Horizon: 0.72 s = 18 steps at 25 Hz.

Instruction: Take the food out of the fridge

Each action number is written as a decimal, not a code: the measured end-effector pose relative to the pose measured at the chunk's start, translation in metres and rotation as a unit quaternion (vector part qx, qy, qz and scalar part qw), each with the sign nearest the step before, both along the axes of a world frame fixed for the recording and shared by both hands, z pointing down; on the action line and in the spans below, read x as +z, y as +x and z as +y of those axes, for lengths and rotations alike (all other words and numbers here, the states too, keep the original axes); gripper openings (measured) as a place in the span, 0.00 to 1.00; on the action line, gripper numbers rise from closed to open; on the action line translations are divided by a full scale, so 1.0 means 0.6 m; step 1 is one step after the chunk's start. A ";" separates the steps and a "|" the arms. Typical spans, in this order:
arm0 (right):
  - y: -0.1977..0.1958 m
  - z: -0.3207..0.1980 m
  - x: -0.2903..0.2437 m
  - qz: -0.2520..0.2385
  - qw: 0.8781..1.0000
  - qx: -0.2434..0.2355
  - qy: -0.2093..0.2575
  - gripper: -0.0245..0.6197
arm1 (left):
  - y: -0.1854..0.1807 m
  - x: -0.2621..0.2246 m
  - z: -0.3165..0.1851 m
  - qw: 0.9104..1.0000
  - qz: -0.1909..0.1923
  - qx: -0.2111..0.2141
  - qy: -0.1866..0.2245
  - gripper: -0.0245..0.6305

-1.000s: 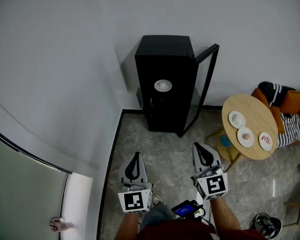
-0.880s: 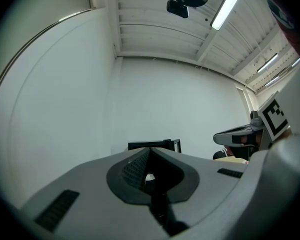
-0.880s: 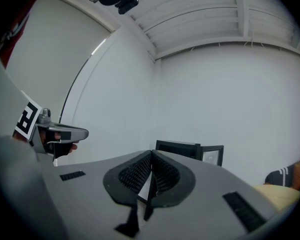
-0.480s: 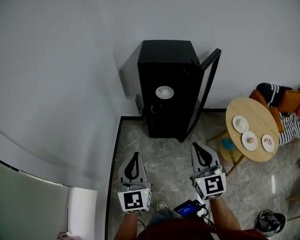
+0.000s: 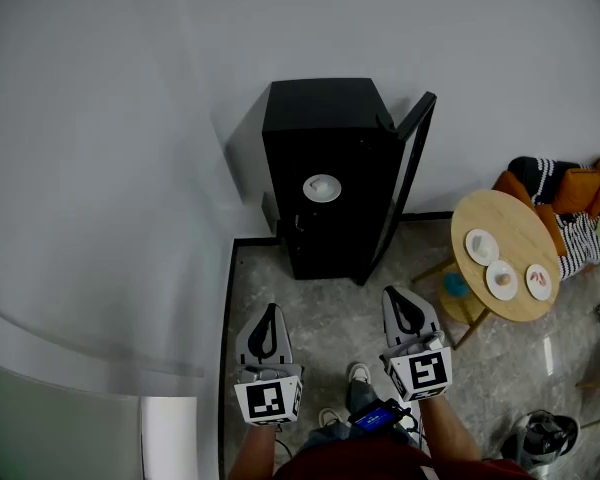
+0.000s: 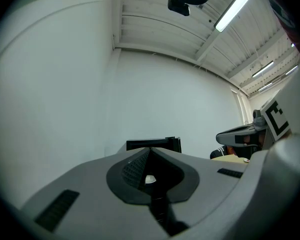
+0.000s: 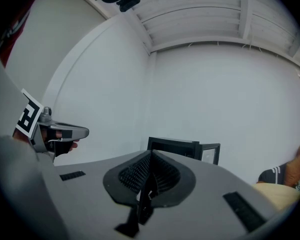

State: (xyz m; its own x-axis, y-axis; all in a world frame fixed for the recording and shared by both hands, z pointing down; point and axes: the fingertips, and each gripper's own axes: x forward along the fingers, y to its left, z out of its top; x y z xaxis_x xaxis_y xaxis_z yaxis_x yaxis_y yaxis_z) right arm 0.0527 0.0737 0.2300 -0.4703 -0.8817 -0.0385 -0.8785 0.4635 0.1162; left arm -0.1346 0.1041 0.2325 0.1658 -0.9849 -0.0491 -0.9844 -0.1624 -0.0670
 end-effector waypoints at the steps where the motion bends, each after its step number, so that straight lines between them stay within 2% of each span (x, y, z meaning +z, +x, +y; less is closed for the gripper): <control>1: 0.001 -0.011 0.004 0.001 1.000 0.000 -0.002 0.07 | 0.001 0.002 -0.012 1.000 -0.001 0.001 -0.001 0.06; 5: 0.003 -0.066 0.004 -0.014 1.000 0.003 0.003 0.07 | 0.008 0.012 -0.068 1.000 -0.008 0.003 -0.003 0.06; 10: 0.018 -0.152 0.029 -0.001 1.000 0.003 -0.030 0.07 | 0.027 0.021 -0.159 1.000 -0.013 0.005 -0.011 0.06; 18: 0.041 -0.289 0.022 -0.004 0.999 -0.009 -0.034 0.07 | 0.065 0.002 -0.295 1.000 -0.018 0.002 -0.013 0.06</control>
